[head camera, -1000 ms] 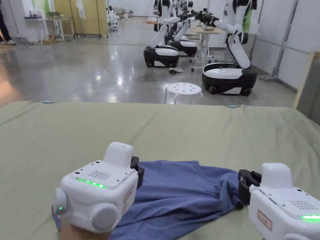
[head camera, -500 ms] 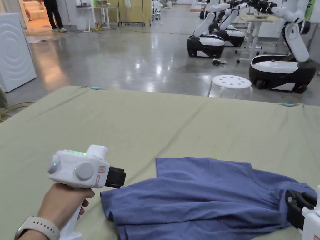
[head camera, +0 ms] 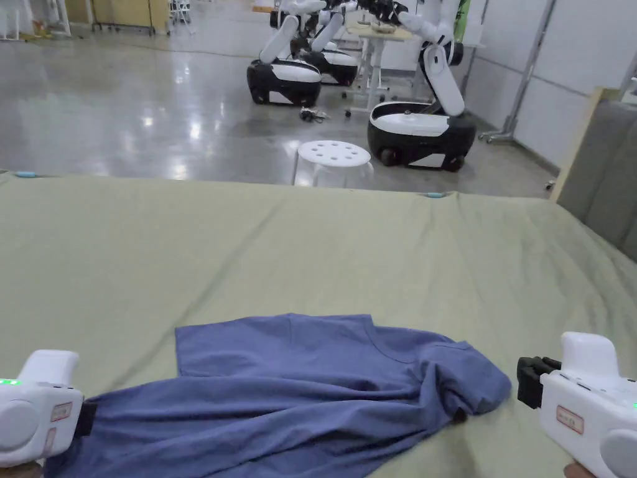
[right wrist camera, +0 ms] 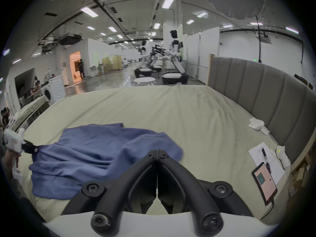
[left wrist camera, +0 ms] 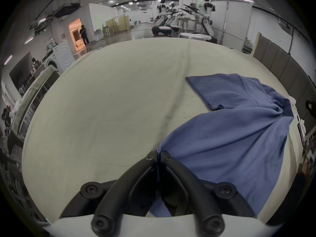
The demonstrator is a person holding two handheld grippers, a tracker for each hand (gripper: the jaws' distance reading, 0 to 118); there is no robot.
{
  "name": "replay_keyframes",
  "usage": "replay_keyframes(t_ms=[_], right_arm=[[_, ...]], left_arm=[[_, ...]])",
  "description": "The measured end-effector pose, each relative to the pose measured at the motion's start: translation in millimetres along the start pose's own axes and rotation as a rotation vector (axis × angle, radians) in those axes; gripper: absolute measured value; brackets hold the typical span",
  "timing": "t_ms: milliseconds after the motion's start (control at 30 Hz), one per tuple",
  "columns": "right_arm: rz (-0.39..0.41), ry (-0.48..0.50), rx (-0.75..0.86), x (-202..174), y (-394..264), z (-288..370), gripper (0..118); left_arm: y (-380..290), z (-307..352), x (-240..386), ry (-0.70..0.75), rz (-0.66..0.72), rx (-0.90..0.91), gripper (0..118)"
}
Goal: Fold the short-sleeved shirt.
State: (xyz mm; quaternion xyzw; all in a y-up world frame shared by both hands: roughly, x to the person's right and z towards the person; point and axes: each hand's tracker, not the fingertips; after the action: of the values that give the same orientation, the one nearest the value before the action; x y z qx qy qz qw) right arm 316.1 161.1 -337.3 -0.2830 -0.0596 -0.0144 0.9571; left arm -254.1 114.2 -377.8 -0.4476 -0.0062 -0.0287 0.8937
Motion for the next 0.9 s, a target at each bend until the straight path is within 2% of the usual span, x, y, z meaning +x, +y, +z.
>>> replay_keyframes(t_ms=[33,67,100,167,200,233,367,500,533,567,600,633,667,700,767,833,900], right_arm=[[-0.010,-0.017,-0.024,9.9,3.7,-12.6,6],[-0.016,-0.014,-0.047,18.8,6.9,-27.8,22],[-0.026,-0.006,-0.072,26.0,8.9,-40.3,44],[-0.043,0.015,-0.147,39.2,11.5,-73.4,96],[-0.048,0.004,-0.184,43.1,11.0,-87.5,98],[-0.047,-0.018,-0.209,46.6,9.0,-101.9,98],[-0.019,-0.001,-0.236,48.6,-4.6,-142.7,98],[0.116,0.030,-0.313,28.7,-18.4,-154.6,96],[0.141,0.071,-0.289,21.8,-23.0,-150.1,80],[0.181,0.071,-0.280,14.2,-26.0,-146.2,32],[0.223,0.043,-0.275,7.6,-27.4,-144.1,8],[0.211,0.053,-0.275,1.2,-26.5,-138.9,8],[0.162,0.119,-0.303,2.1,-22.4,-136.5,7],[0.121,0.135,-0.308,3.3,-17.4,-132.6,7],[0.107,0.083,-0.222,8.1,4.8,-107.8,7],[0.074,0.102,-0.166,13.8,33.5,-80.7,7],[0.086,0.092,-0.084,18.0,66.9,-45.8,7]], left_arm=[[2.2,9.1,3.0,0.005,-0.010,0.031,1],[5.3,19.1,4.7,0.001,-0.004,0.061,1],[7.9,27.0,5.9,0.001,0.005,0.085,1],[14.7,39.7,8.7,0.004,0.003,0.104,1],[16.0,42.9,10.3,0.012,-0.001,0.108,1],[16.6,45.1,11.3,0.011,-0.005,0.110,1],[16.7,40.5,7.2,0.004,0.031,0.097,1],[13.2,27.7,5.9,0.013,0.059,0.068,1],[13.3,21.6,5.5,0.017,0.057,0.063,1],[12.4,19.5,5.9,0.018,0.061,0.058,1],[11.9,17.7,6.4,0.014,0.063,0.053,1],[11.8,15.4,7.4,0.009,0.064,0.047,1],[12.9,11.1,7.6,0.002,0.063,0.044,1],[13.4,9.7,6.9,-0.003,0.065,0.041,0],[16.7,15.1,2.7,0.004,0.064,0.052,0],[25.6,30.4,-3.8,0.040,0.029,0.095,0],[38.6,56.0,-12.3,0.019,0.046,0.159,0]])
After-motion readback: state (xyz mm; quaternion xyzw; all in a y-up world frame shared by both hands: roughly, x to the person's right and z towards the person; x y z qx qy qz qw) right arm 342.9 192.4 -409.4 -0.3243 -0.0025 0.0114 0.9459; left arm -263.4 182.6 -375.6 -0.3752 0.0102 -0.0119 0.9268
